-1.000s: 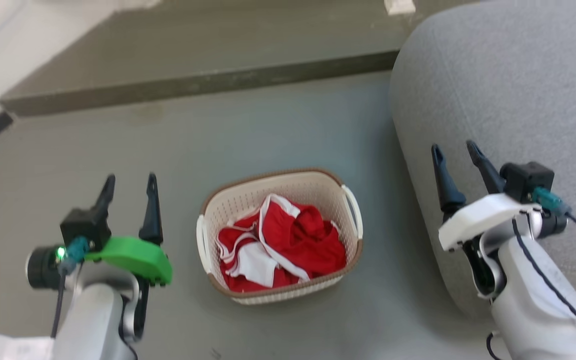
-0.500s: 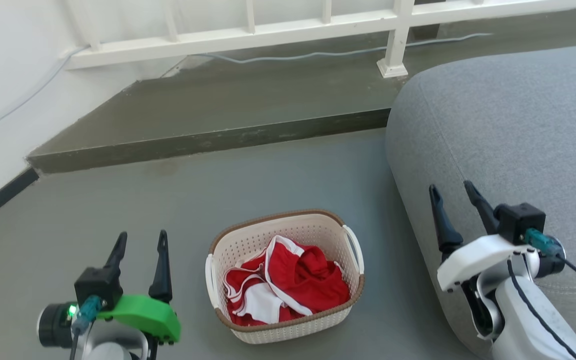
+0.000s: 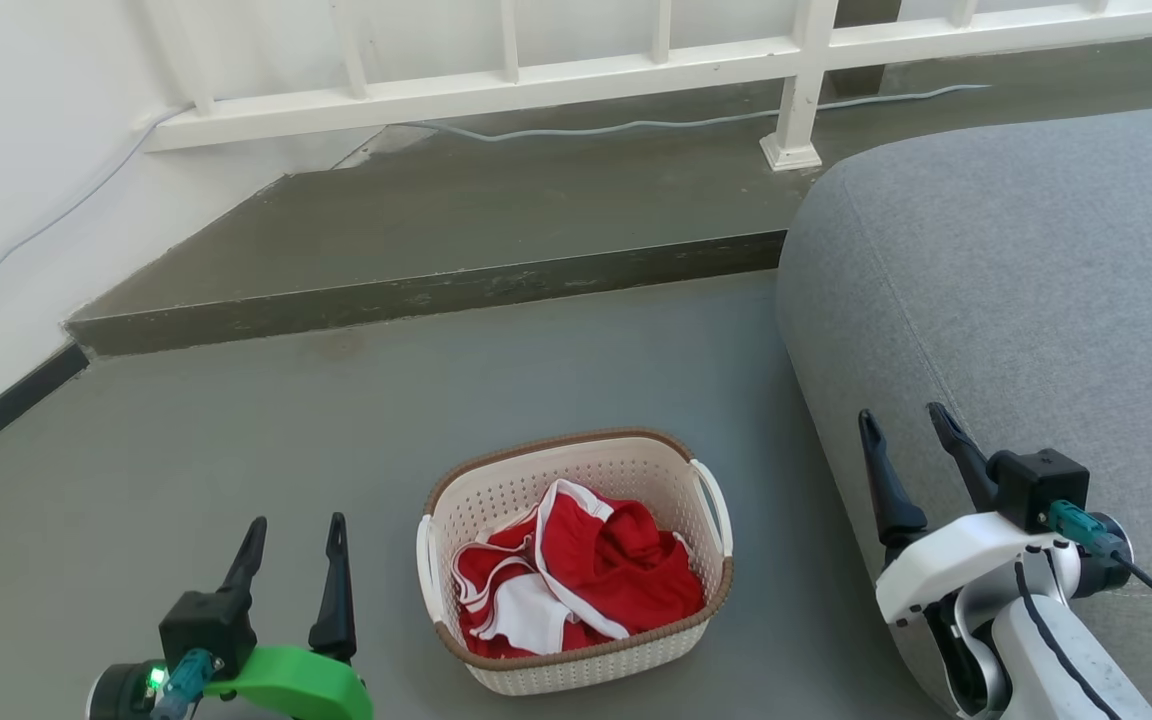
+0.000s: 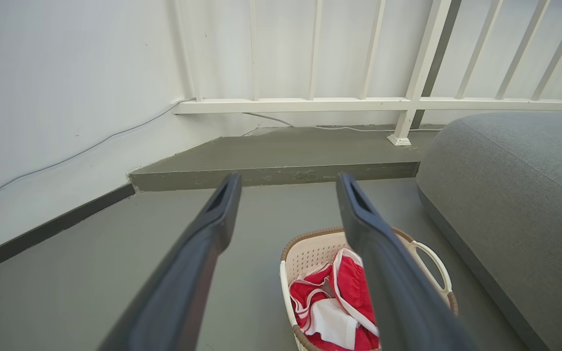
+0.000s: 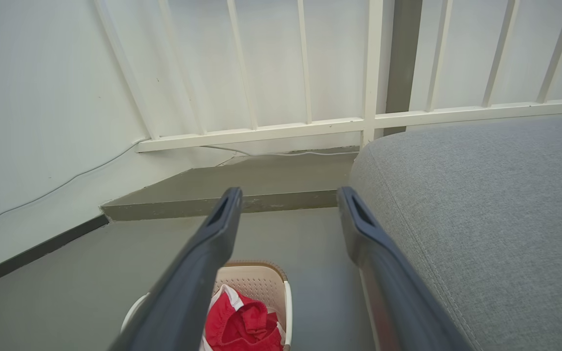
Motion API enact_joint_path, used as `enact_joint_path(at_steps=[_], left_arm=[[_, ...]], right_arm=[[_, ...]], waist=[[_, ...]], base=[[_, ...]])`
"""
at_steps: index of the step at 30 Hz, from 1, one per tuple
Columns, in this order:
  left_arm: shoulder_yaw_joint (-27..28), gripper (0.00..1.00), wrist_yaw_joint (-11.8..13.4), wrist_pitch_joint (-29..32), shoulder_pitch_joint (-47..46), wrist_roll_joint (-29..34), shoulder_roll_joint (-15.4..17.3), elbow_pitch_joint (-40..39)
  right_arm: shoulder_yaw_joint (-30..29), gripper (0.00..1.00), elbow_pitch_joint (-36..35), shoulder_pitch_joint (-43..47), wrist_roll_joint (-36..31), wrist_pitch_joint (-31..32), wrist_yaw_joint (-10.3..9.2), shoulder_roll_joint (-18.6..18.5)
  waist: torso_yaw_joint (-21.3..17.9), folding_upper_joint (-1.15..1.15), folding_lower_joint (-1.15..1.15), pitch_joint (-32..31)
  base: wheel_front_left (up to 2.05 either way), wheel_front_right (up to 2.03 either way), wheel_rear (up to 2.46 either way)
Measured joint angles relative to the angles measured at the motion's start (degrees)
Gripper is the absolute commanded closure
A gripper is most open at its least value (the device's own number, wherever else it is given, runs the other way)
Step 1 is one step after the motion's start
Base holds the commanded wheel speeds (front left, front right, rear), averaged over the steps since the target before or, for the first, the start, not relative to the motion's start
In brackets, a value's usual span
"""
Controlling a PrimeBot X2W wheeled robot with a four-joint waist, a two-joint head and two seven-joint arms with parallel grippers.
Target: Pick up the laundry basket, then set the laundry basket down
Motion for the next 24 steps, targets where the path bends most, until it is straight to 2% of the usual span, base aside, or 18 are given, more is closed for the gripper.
enact_joint_path(at_steps=[23,24], left_arm=[[0.21,0.00,0.55,-0.01,1.96,1.09,-0.45,-3.48],[0.21,1.00,0.55,-0.01,2.20,1.09,-0.46,-3.58]], right_arm=[[0.53,0.00,-1.75,2.14,-0.48,0.00,-0.12,-0.15],[0.53,1.00,-1.77,2.14,-0.48,0.00,-0.12,-0.18]], waist=[[0.15,0.00,0.00,0.06],[0.18,0.00,0.00,0.06]], base=[[0.00,0.00,0.00],[0.00,0.00,0.00]])
